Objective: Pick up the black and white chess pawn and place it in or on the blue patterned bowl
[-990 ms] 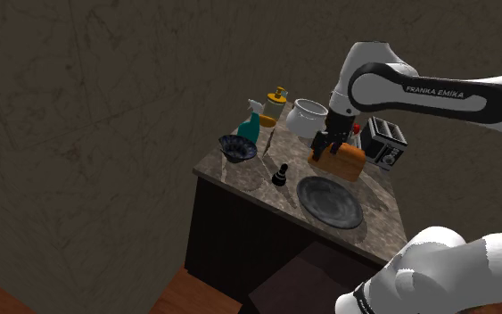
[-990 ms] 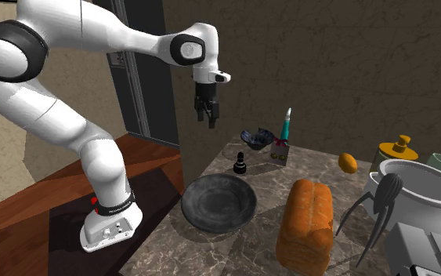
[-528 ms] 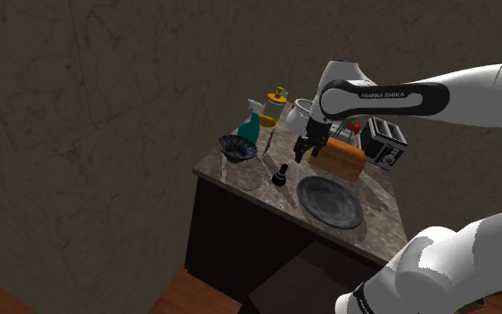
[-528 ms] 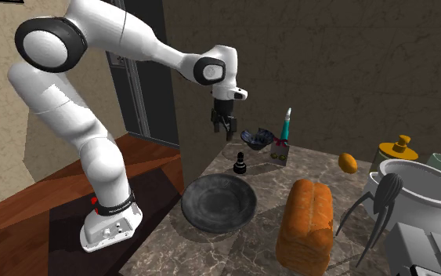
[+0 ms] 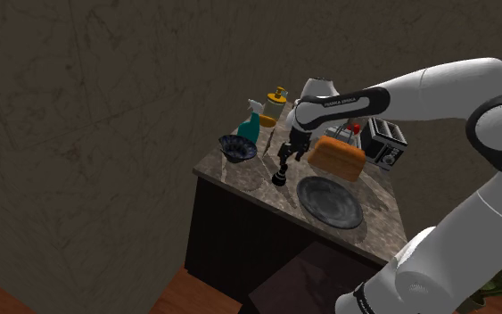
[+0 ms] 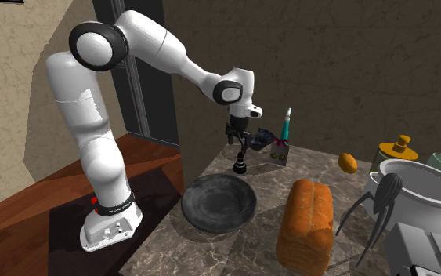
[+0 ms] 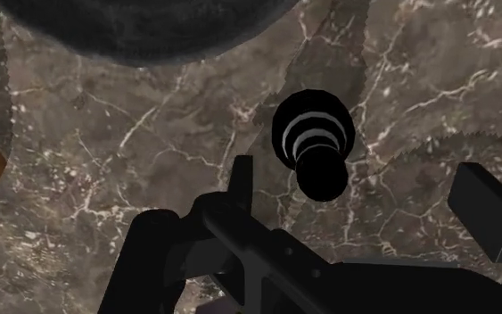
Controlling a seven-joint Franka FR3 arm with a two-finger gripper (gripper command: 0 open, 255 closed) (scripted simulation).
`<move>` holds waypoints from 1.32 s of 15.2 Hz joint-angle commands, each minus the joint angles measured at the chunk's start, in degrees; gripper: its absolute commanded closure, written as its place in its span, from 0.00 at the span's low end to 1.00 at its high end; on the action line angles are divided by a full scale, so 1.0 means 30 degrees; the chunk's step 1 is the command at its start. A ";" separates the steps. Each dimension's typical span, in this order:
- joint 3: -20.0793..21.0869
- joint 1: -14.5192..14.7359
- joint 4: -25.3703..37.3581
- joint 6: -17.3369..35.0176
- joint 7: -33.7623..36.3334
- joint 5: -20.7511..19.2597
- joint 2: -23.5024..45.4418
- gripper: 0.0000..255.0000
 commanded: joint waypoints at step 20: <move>-0.0062 -0.0198 0.0278 0.2622 -0.0845 0.0903 0.2916 1.00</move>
